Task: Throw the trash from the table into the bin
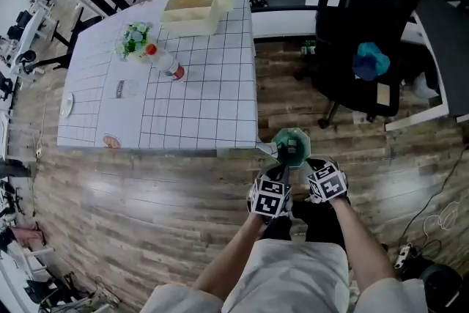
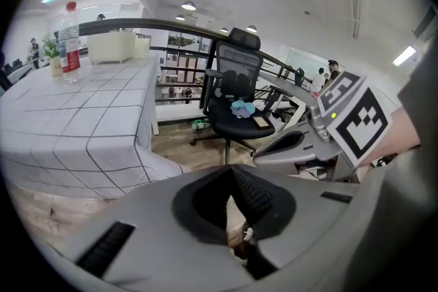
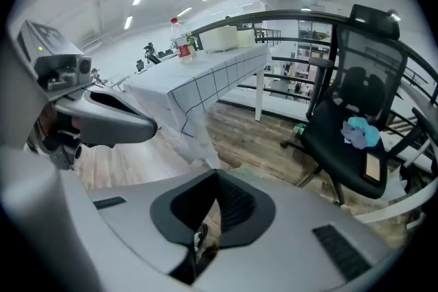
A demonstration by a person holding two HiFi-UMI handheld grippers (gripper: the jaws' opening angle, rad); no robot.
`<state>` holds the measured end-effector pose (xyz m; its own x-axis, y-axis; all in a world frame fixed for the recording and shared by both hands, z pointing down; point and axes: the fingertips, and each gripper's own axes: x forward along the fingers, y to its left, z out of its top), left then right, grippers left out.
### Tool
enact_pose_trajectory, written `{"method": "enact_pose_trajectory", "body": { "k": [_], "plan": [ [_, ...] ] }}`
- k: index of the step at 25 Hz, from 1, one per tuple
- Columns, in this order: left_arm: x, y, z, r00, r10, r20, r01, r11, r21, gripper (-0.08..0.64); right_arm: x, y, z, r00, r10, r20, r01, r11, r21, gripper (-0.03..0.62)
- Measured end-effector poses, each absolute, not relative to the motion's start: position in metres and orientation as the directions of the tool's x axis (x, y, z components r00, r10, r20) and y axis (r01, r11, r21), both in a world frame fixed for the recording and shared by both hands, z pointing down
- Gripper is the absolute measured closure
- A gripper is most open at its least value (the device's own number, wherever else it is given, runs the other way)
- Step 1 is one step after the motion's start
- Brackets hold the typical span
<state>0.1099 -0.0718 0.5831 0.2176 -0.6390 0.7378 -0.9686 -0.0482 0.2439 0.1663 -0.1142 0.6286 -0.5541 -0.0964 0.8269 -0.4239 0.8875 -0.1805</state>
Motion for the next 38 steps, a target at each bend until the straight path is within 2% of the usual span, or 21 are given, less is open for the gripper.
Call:
{"method": "enact_pose_trajectory", "body": {
  "k": [9,14,17,29,34,38],
  "plan": [
    [0.109,-0.068,0.567,0.217,-0.68,0.7,-0.958,-0.01,0.288,0.535,0.176,-0.116,0.628,-0.506,-0.103,0.856,-0.433,0.889,-0.149,0.574],
    [0.102,-0.081,0.557,0.166,-0.702,0.692,-0.963,0.034,0.266,0.535,0.166,-0.123,0.608,-0.639,-0.082,0.765,-0.39,0.892,-0.23,0.574],
    [0.086,-0.088,0.546,0.101,-0.714,0.693,-0.972,0.079,0.222,0.535,0.15,-0.128,0.598,-0.684,-0.083,0.724,-0.33,0.921,-0.206,0.574],
    [-0.045,-0.063,0.5,-0.265,-0.732,0.627,-0.891,0.435,0.132,0.535,0.007,-0.166,0.524,-0.836,-0.009,0.548,-0.104,0.984,-0.142,0.574],
    [-0.108,-0.053,0.483,-0.355,-0.722,0.594,-0.84,0.525,0.136,0.535,-0.05,-0.163,0.52,-0.828,0.006,0.56,-0.077,0.989,-0.125,0.566],
    [-0.164,-0.063,0.475,-0.379,-0.724,0.576,-0.828,0.543,0.139,0.535,-0.108,-0.159,0.524,-0.813,0.064,0.579,-0.017,0.991,-0.134,0.565]
  ]
}}
